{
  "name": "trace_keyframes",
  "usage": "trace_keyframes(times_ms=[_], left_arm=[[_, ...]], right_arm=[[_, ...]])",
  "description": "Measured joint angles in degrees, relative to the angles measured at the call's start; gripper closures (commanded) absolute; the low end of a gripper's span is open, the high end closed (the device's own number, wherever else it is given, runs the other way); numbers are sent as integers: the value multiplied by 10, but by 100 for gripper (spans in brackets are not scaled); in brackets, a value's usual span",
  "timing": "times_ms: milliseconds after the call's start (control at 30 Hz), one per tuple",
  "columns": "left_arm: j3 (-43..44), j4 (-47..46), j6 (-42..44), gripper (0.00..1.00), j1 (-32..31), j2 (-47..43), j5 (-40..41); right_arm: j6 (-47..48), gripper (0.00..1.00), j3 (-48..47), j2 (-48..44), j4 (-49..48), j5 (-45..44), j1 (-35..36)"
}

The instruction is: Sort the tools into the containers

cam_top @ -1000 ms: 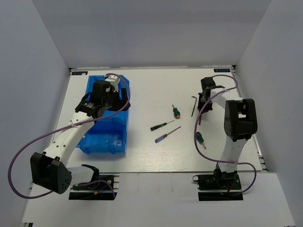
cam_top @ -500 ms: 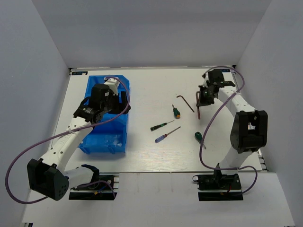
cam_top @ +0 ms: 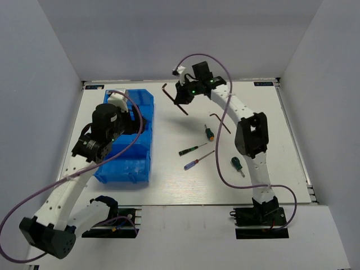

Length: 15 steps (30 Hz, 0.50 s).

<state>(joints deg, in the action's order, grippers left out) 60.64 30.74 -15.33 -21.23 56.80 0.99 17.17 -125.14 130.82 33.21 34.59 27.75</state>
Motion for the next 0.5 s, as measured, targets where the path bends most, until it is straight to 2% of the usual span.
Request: trace_keyframes(times_ms=[200, 400, 500], left_arm=[[11, 7, -19, 18, 0, -69, 48], [13, 27, -26, 17, 0, -67, 71], [13, 37, -27, 17, 0, -64, 74]], right_arm=[[-1, 100, 21, 38, -183, -59, 52], [-21, 100, -88, 134, -322, -88, 82], [-26, 100, -86, 140, -373, -89, 94]])
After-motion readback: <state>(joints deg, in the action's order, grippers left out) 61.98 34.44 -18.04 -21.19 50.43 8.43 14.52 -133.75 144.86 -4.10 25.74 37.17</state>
